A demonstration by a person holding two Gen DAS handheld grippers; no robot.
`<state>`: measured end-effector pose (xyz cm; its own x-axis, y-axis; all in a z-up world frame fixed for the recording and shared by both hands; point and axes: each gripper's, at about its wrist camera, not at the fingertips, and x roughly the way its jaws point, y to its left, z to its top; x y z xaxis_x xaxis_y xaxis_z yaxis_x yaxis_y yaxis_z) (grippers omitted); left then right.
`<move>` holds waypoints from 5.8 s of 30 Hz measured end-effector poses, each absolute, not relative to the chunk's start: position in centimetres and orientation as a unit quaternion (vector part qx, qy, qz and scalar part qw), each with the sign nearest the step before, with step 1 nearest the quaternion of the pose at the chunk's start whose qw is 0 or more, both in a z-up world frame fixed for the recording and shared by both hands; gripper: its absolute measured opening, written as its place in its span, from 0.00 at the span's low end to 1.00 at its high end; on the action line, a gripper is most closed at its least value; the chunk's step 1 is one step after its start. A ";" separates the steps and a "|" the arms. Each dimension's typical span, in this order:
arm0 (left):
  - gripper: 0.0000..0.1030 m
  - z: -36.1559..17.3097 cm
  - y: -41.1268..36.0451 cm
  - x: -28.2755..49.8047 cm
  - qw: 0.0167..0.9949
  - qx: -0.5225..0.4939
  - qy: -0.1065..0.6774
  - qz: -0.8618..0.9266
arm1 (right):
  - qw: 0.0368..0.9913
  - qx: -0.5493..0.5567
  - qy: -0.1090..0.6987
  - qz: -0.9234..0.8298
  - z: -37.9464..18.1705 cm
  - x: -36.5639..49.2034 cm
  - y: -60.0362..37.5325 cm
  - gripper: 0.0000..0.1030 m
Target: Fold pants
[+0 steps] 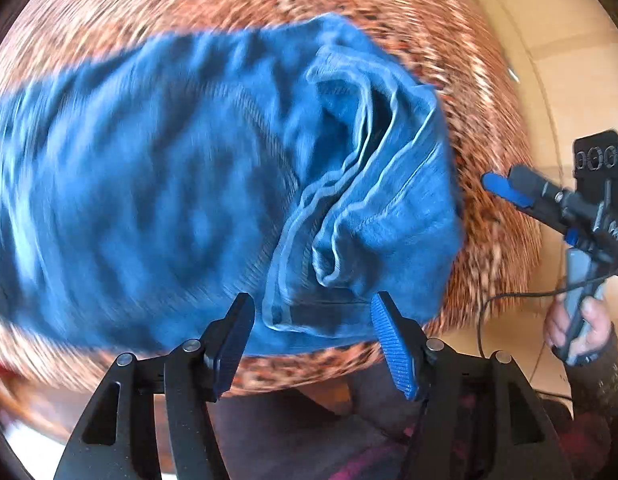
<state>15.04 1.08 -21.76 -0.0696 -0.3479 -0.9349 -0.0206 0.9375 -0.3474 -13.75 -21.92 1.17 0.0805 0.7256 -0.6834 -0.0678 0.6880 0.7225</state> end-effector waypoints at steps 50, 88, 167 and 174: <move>0.10 -25.0 -3.5 -6.0 0.586 -0.490 0.637 0.106 | 0.587 0.077 0.691 0.414 -4.8 -3.0 -14.8 0.16; 0.02 -23.7 5.0 -4.9 0.625 -0.506 0.566 0.181 | 0.604 -0.152 0.584 0.520 -1.8 -2.3 -3.5 0.31; 0.72 -24.2 29.3 -4.3 0.554 -0.661 0.451 0.228 | 0.493 -0.233 0.639 0.542 -3.1 -4.2 30.8 0.73; 0.22 -24.1 28.5 -2.5 0.595 -0.603 0.473 0.242 | 0.493 -0.325 0.565 0.577 -2.8 -7.4 33.2 0.28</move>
<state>-2.53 28.52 -24.09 0.4356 -0.2813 -0.8551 -0.8584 0.1559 -0.4886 -7.43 33.21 -2.79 -0.3023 0.2024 -0.9315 -0.9355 0.1242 0.3306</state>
